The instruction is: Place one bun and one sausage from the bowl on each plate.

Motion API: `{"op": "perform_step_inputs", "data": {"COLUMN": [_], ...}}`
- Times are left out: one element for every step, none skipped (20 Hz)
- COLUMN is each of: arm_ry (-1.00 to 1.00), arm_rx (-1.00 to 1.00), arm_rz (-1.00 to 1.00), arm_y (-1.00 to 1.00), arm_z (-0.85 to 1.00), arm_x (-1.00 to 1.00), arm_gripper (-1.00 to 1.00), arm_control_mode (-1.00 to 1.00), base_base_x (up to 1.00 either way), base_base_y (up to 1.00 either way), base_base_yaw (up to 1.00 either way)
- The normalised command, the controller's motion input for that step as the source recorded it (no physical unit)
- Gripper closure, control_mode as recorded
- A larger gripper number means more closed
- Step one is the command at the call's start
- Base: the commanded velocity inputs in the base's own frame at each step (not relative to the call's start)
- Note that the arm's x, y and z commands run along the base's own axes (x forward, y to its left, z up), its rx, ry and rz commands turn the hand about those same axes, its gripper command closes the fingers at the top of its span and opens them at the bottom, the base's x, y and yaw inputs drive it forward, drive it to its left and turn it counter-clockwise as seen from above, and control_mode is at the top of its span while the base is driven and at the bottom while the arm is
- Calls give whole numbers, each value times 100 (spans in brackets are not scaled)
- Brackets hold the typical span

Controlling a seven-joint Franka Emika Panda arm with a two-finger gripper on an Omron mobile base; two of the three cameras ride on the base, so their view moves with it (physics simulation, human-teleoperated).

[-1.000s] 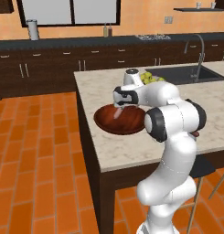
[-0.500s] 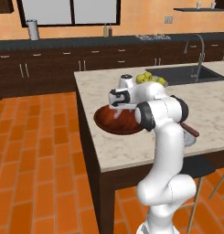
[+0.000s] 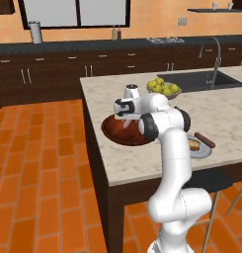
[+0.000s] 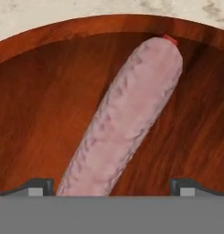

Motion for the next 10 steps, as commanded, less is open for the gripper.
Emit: {"op": "perform_step_inputs", "data": {"arm_ry": [0,0,-1,-1,0,0,0,0,0,0], "arm_rx": [2,2,2,1,0,0,0,0,0,0], "arm_rz": [-1,-1,-1,-1,-1,-2,-1,-2,-3,-4], "arm_y": [0,2,5,5,12,14,10,6,9,6], "arm_z": [-47,-51,-48,-49,-51,-58,-64,-68,-72,-70], "arm_x": [24,29,26,30,34,29,0,-4,-1,-4], "arm_gripper": [-100,-100,-100,-100,-100,-100,-100,-100,100,100], "arm_control_mode": [-100,-100,-100,-100,-100,-100,-100,-100,-100,-100], "base_base_x": [0,0,0,0,0,0,0,0,0,0], "base_base_y": [0,0,0,0,0,0,0,0,0,0], "base_base_yaw": [0,0,0,0,0,0,0,0,0,0]}}
